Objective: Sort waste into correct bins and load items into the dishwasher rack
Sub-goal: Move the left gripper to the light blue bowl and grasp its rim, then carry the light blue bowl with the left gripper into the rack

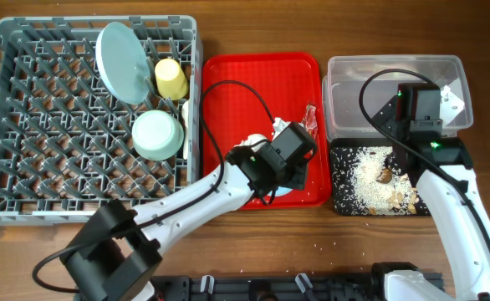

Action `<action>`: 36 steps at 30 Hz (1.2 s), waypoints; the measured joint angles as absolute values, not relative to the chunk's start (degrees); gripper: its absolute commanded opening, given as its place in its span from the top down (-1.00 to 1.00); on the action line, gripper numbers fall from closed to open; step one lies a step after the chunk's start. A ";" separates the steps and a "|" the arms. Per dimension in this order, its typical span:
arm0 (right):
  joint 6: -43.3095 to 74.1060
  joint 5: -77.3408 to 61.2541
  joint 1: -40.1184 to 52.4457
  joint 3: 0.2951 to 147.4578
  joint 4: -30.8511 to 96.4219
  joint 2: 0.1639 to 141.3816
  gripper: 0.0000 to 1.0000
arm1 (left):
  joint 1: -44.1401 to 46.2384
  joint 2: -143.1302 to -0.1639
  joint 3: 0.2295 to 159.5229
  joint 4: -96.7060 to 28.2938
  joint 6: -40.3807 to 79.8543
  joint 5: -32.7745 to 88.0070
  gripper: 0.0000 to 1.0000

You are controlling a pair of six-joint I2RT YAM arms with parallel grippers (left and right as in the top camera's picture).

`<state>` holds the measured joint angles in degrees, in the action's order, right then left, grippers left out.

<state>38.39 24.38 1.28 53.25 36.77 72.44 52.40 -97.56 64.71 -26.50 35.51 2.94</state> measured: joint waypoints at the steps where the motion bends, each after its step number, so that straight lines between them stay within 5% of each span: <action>1: 38.39 24.38 1.28 53.25 36.77 72.44 -1.00 | 52.40 -98.00 64.71 -26.41 35.51 2.92 0.55; 20: 38.39 24.38 1.28 53.25 36.77 72.44 -1.00 | 57.06 -103.09 64.71 -25.39 35.48 -3.09 0.56; 25: 38.39 24.38 1.28 53.25 36.77 72.44 -1.00 | 57.06 -104.79 64.71 -25.41 35.48 -4.05 0.92; 36: 38.39 24.38 1.28 53.25 36.77 72.44 -1.00 | 52.53 -92.36 64.51 -28.25 35.33 -3.57 0.92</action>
